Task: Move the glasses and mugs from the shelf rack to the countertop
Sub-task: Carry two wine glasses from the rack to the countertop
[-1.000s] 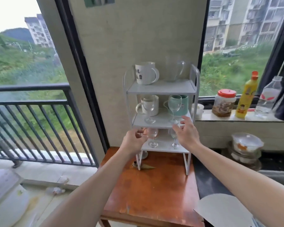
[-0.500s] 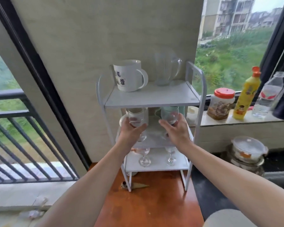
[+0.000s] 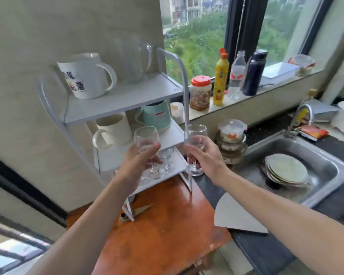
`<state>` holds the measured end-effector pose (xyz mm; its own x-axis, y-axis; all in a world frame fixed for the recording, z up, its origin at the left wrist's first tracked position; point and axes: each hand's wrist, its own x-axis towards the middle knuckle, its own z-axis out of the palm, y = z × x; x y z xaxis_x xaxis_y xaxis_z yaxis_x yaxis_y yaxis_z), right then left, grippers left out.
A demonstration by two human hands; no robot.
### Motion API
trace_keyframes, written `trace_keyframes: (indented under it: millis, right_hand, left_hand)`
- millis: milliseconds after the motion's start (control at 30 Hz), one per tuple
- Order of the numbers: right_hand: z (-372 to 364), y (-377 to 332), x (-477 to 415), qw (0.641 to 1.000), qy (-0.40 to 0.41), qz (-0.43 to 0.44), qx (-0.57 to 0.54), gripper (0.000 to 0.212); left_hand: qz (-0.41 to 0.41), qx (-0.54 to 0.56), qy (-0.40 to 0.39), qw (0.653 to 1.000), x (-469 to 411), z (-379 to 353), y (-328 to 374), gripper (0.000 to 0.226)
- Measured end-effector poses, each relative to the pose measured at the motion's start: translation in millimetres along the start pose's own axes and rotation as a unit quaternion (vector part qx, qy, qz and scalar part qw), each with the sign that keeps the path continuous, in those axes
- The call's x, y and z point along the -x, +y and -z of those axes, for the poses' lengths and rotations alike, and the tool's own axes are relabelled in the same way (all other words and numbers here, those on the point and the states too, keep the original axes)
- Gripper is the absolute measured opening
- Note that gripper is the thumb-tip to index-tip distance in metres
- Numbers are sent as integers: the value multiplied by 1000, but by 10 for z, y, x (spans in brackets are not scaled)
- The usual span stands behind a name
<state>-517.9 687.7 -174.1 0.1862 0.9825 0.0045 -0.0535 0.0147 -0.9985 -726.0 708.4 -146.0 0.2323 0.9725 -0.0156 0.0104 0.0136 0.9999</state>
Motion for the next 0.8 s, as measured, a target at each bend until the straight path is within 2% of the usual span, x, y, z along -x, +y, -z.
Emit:
trace_keyframes:
  millis: [133, 267, 500, 700, 800]
  right_hand:
    - [574, 168, 437, 994, 94, -53, 1, 38]
    - [1319, 304, 997, 975, 203, -95, 2, 37]
    - [2653, 429, 2192, 910, 396, -122, -8, 40]
    - [3790, 494, 3368, 866, 481, -133, -6, 41]
    - [4388, 536, 4004, 847, 511, -147, -3, 43]
  left_hand:
    - [75, 18, -108, 991, 5, -613, -320, 51]
    - [148, 42, -222, 963, 77, -1352, -656, 35]
    - [218, 41, -355, 908, 503, -2863, -876, 51]
    - [236, 4, -448, 862, 1160, -4431, -1008, 37]
    - [244, -19, -495, 834, 1598, -5224, -1126, 43]
